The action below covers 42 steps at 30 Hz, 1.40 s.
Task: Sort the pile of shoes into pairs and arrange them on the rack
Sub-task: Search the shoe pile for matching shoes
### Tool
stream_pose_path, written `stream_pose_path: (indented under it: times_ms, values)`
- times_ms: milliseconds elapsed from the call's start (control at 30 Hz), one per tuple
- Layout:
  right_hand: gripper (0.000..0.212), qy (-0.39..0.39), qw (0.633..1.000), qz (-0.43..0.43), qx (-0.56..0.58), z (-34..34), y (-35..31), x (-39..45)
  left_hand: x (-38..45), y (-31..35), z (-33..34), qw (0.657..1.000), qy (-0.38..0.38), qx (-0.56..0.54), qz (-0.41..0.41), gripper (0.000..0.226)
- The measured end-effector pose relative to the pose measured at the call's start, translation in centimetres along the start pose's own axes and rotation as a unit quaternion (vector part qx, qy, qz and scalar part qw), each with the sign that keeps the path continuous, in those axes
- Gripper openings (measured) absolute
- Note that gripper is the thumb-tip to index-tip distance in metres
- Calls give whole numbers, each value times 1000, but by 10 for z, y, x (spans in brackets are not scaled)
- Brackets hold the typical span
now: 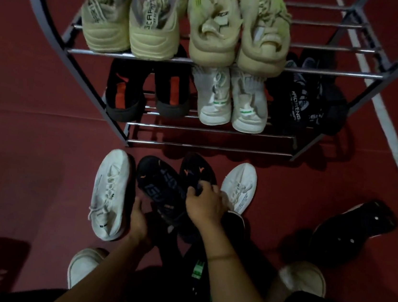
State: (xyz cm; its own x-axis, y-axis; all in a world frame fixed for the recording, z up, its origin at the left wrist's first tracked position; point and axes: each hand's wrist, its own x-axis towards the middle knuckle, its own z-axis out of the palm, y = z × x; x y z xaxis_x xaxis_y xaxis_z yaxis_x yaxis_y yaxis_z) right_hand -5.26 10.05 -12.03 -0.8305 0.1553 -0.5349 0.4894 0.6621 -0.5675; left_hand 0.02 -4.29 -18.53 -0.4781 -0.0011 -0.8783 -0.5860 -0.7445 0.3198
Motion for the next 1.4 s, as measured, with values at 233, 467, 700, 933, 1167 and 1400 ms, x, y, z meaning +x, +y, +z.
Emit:
stream_pose_path:
  times_ms: [233,467,700,933,1167,1400]
  values:
    - [60,-44,988,81,-122,-1,4,-1,-15,-1,15,988,-78,125,51,60]
    - [33,-50,995,50,76,-17,16,-14,-1,6,18,974,-14,181,132,68]
    - [19,142,957,-18,253,-14,15,0,4,67,72,938,-99,259,209,57]
    - [41,152,963,17,224,-29,-23,62,45,158,95,952,-94,155,249,56]
    - [62,53,982,22,180,-6,-74,125,69,114,59,953,63,218,200,53]
    - [100,100,991,-70,-47,19,-37,100,63,106,69,658,190,546,483,103]
